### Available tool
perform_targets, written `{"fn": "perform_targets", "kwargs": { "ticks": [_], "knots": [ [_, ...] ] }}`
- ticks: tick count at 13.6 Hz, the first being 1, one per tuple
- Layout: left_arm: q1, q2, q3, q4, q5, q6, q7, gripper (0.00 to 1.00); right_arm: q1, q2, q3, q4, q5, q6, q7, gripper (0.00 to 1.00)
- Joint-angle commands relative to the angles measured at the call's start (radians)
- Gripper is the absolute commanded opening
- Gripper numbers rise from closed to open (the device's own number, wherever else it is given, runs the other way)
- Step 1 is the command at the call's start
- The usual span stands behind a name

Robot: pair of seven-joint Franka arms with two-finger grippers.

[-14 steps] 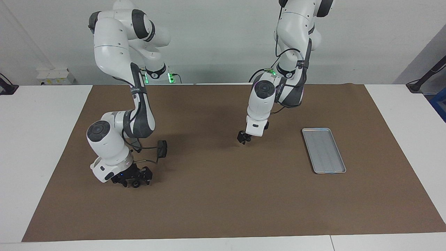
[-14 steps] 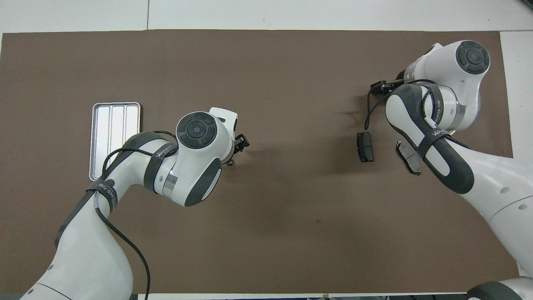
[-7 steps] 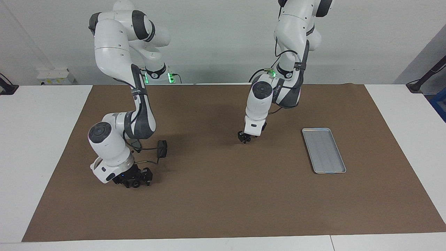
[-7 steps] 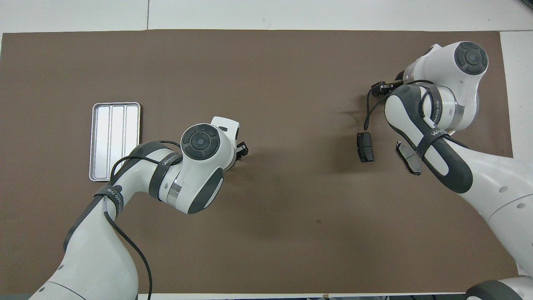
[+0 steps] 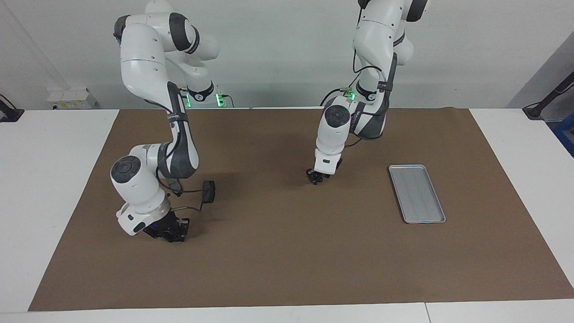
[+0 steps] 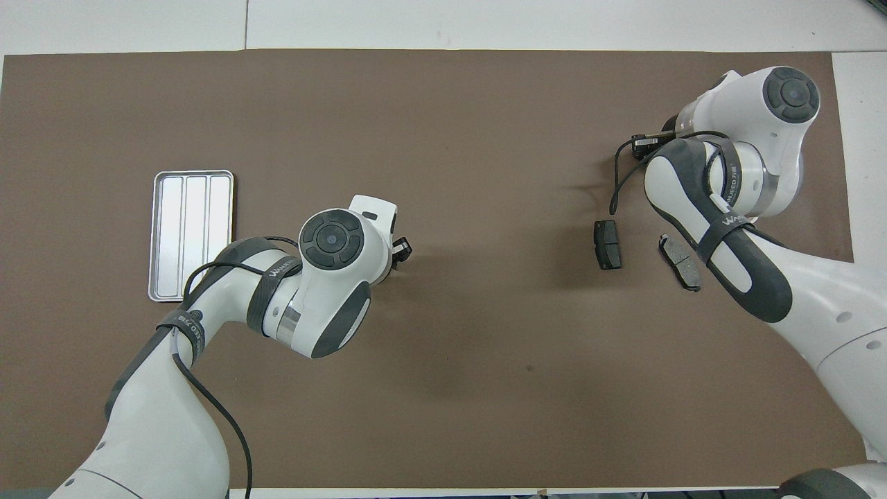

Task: Pick bearing gear from pile to tray
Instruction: 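Carry the held nut with the left gripper over the metal tray, then open the left gripper over the tray while the right gripper grabs the bearing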

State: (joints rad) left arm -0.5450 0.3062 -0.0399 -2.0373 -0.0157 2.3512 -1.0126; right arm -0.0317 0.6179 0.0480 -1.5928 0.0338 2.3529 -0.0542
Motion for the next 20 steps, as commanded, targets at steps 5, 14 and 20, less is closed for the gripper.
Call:
{"fn": "perform_targets", "kwargs": {
  "ticks": [5, 14, 20],
  "knots": [
    [0.052, -0.091, 0.025, 0.011, 0.008, -0.125, 0.05, 0.0, 0.004, -0.01, 0.006, 0.091, -0.034, -0.171, -0.015, 0.0],
    [0.54, -0.226, 0.021, -0.056, -0.006, -0.294, 0.998, 0.0, 0.257, -0.19, 0.018, 0.341, -0.091, -0.779, 0.366, 0.0],
    [0.565, -0.21, 0.021, -0.172, -0.01, -0.109, 1.023, 0.0, 0.57, -0.234, 0.029, 0.335, -0.011, -0.719, 1.129, 0.0]
  ]
}}
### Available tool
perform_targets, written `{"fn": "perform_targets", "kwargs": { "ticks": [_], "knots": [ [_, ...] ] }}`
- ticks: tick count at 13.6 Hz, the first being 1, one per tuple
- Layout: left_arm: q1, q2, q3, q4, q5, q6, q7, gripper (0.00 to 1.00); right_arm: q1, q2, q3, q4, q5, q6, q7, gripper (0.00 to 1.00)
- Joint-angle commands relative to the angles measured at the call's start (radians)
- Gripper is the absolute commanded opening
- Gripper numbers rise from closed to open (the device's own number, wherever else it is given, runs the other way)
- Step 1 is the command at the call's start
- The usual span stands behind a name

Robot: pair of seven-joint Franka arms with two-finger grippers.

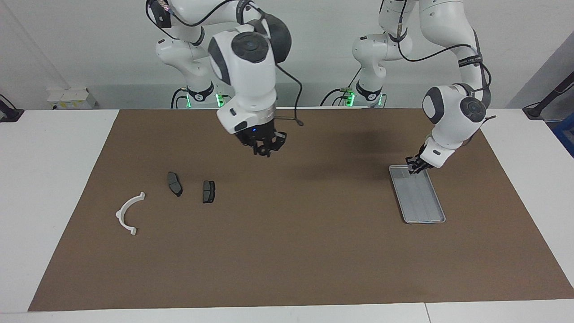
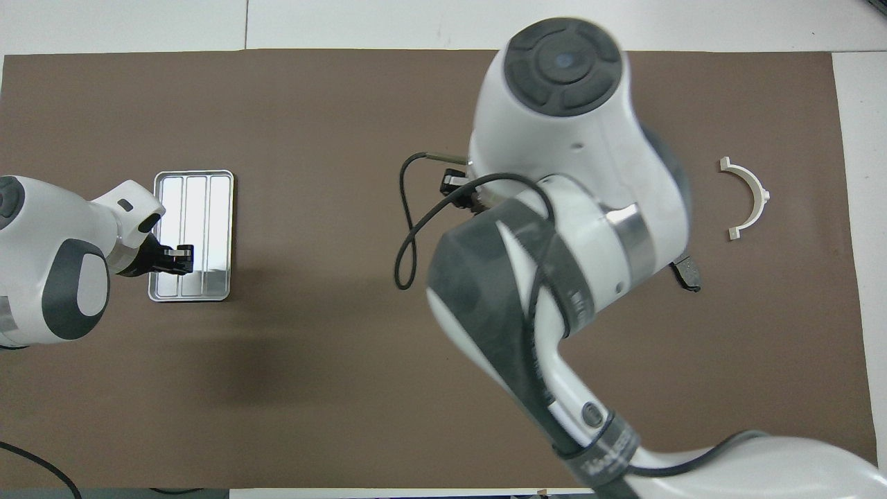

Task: Pick bearing gear from pile to tray
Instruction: 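Open the left gripper over the tray while the right gripper grabs the bearing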

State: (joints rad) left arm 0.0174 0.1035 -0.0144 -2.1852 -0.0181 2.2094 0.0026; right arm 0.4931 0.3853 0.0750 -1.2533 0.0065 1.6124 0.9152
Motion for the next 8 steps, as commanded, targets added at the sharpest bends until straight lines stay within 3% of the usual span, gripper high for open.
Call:
{"fn": "perform_targets", "kwargs": {
  "ticks": [1, 6, 8],
  "knots": [
    [0.003, -0.008, -0.004, -0.031, -0.013, 0.038, 0.008, 0.0, 0.085, 0.006, 0.002, -0.011, 0.017, 0.049, 0.247, 0.0],
    [0.013, 0.018, -0.003, -0.042, -0.014, 0.079, 0.011, 0.0, 0.17, 0.018, 0.002, -0.23, 0.013, 0.329, 0.395, 0.0],
    [0.015, 0.03, -0.003, -0.042, -0.013, 0.093, 0.011, 0.0, 0.194, 0.07, 0.0, -0.253, -0.008, 0.395, 0.418, 0.0]
  ]
}}
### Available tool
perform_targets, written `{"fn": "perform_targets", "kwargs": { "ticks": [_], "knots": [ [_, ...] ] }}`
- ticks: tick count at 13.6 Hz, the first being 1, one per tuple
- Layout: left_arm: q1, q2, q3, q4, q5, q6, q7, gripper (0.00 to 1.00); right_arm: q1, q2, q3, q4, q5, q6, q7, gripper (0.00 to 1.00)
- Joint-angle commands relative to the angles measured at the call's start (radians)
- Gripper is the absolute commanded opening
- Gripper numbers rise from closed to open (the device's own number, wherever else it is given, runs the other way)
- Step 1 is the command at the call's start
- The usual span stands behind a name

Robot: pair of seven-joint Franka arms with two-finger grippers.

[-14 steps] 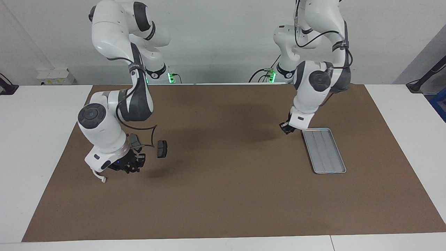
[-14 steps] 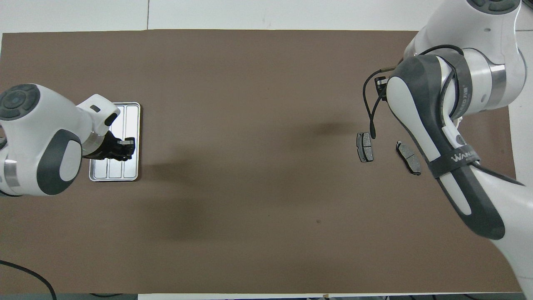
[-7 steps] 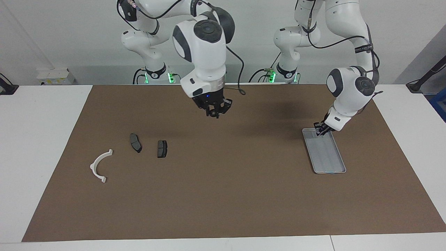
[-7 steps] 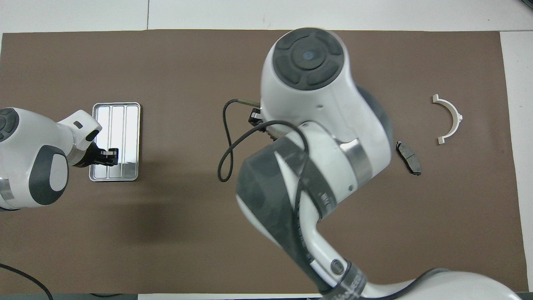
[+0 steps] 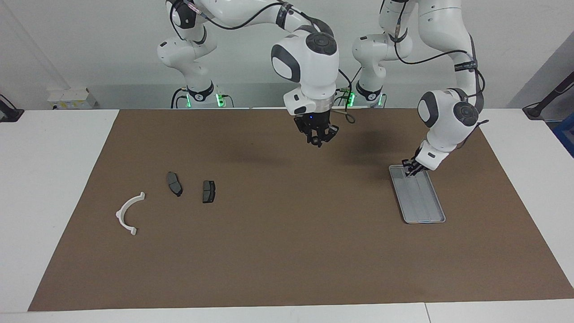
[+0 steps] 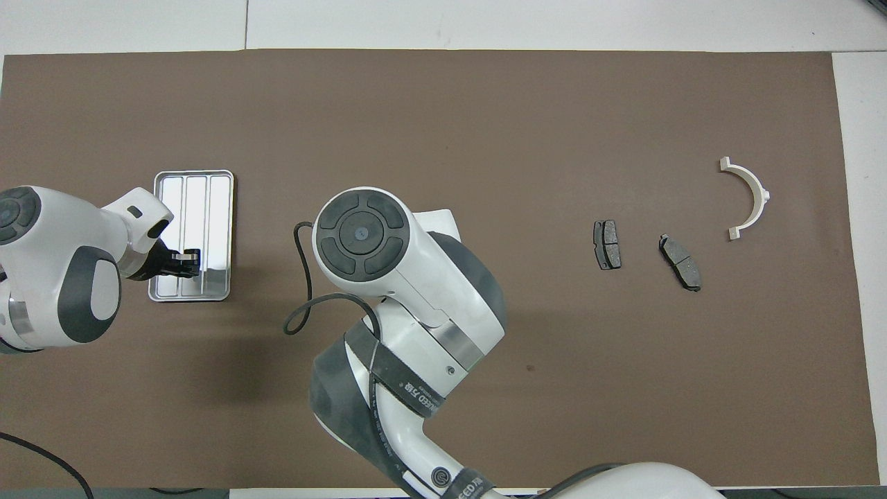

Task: Pick bearing gear from pile to tray
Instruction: 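Set the bearing mid-table with the right gripper while the left gripper withdraws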

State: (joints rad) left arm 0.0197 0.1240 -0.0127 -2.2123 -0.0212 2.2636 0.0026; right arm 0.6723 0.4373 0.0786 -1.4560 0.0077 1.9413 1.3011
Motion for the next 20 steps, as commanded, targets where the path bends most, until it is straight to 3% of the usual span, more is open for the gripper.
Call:
{"fn": "perform_targets", "kwargs": {
  "ticks": [1, 5, 9, 10, 11, 12, 13, 14, 15, 17, 20],
  "knots": [
    [0.013, 0.023, -0.004, -0.015, -0.011, 0.053, 0.01, 0.0, 0.035, 0.062, -0.006, -0.049, -0.026, 0.112, 0.058, 0.0],
    [0.008, 0.028, -0.004, -0.015, -0.011, 0.06, 0.007, 0.0, 0.026, 0.164, -0.005, -0.049, -0.071, 0.254, 0.083, 0.0],
    [0.002, 0.028, -0.004, -0.017, -0.011, 0.063, 0.008, 0.03, 0.018, 0.195, -0.005, -0.079, -0.095, 0.332, 0.081, 0.0],
    [0.0, 0.029, -0.004, -0.018, -0.01, 0.065, 0.008, 0.28, 0.018, 0.195, -0.006, -0.105, -0.098, 0.367, 0.081, 0.0],
    [0.0, 0.029, -0.004, -0.018, -0.011, 0.063, 0.01, 0.6, 0.015, 0.195, -0.008, -0.121, -0.103, 0.384, 0.081, 0.0],
    [0.003, 0.029, -0.004, -0.015, -0.01, 0.057, 0.01, 0.81, 0.013, 0.195, -0.008, -0.124, -0.113, 0.381, 0.08, 0.0],
    [0.003, 0.029, -0.004, -0.004, -0.009, 0.045, 0.01, 0.93, 0.009, 0.193, -0.008, -0.119, -0.117, 0.369, 0.08, 0.0],
    [0.0, 0.029, -0.006, 0.009, -0.009, 0.033, 0.005, 1.0, 0.007, 0.193, -0.011, -0.112, -0.118, 0.358, 0.08, 0.44],
    [-0.003, 0.026, -0.006, 0.04, -0.011, -0.01, -0.004, 1.0, 0.007, 0.193, -0.013, -0.101, -0.121, 0.338, 0.078, 0.99],
    [-0.033, 0.031, -0.009, 0.127, -0.025, -0.122, -0.076, 1.0, -0.01, 0.19, -0.014, -0.061, -0.136, 0.309, 0.075, 1.0],
    [-0.113, 0.036, -0.009, 0.146, -0.028, -0.121, -0.253, 1.0, -0.097, 0.172, -0.005, -0.038, -0.132, 0.304, 0.032, 1.0]
  ]
}}
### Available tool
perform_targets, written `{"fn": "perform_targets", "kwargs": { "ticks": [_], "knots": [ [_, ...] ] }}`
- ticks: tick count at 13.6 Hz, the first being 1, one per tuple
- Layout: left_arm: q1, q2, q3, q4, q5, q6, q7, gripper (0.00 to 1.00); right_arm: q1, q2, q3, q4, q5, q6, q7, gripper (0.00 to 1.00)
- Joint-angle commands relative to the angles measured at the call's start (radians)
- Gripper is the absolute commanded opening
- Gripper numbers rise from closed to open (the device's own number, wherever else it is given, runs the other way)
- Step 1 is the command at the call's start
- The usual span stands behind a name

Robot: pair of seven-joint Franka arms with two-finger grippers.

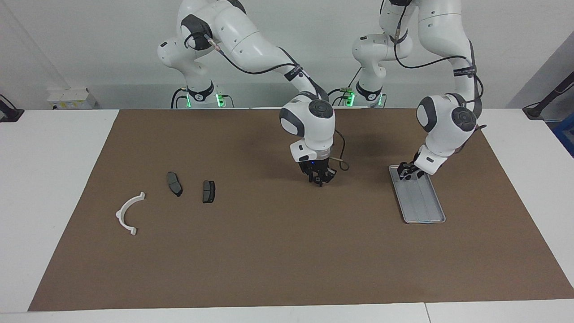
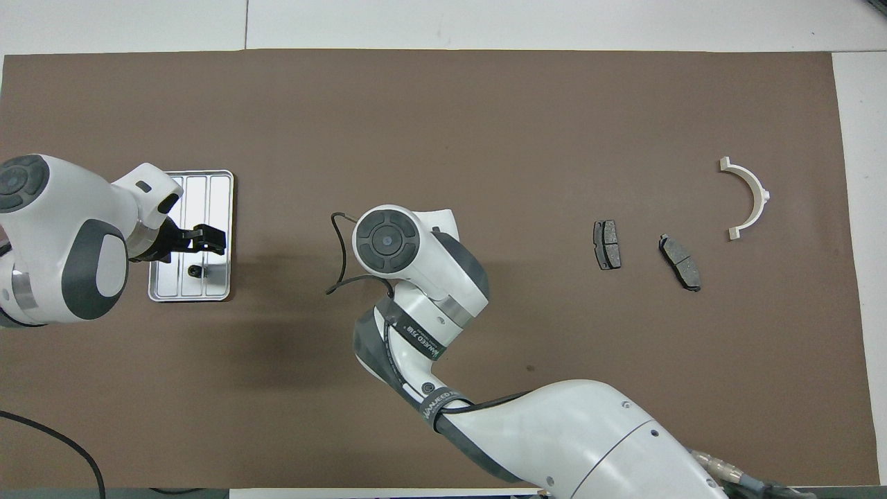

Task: Pick bearing gear from pile to tray
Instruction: 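Set the bearing mid-table with the right gripper while the left gripper withdraws, then grasp the black bearing with the left gripper while the right gripper withdraws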

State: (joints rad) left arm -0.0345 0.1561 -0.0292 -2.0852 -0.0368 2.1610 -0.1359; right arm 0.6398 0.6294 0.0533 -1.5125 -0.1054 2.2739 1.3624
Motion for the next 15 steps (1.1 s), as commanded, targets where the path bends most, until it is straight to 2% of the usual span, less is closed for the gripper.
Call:
{"fn": "perform_targets", "kwargs": {
  "ticks": [1, 5, 6, 8, 9, 10, 12, 15],
  "knots": [
    [-0.1, 0.01, 0.008, 0.033, -0.014, -0.013, -0.217, 1.0, -0.086, -0.03, 0.022, 0.034, -0.005, -0.033, -0.092, 1.0],
    [-0.289, 0.026, 0.011, 0.039, -0.014, 0.08, -0.606, 1.0, -0.234, -0.082, 0.023, 0.031, 0.006, -0.106, -0.433, 1.0],
    [-0.329, 0.054, 0.011, 0.072, -0.012, 0.08, -0.675, 1.0, -0.289, -0.097, 0.023, 0.029, 0.039, -0.129, -0.569, 1.0],
    [-0.419, 0.156, 0.014, 0.169, -0.009, 0.082, -0.816, 1.0, -0.404, -0.114, 0.023, 0.031, 0.09, -0.171, -0.829, 1.0],
    [-0.451, 0.181, 0.014, 0.183, 0.0, 0.091, -0.888, 1.0, -0.458, -0.126, 0.023, 0.028, 0.093, -0.184, -0.952, 1.0],
    [-0.476, 0.186, 0.014, 0.174, 0.011, 0.109, -0.898, 1.0, -0.506, -0.135, 0.023, 0.025, 0.095, -0.189, -1.045, 1.0],
    [-0.492, 0.216, 0.014, 0.18, 0.012, 0.134, -0.91, 0.92, -0.571, -0.166, 0.023, 0.023, 0.093, -0.226, -1.152, 1.0],
    [-0.515, 0.218, 0.014, 0.168, 0.015, 0.139, -0.932, 0.9, -0.63, -0.232, 0.022, 0.02, 0.095, -0.296, -1.189, 1.0]
  ]
}}
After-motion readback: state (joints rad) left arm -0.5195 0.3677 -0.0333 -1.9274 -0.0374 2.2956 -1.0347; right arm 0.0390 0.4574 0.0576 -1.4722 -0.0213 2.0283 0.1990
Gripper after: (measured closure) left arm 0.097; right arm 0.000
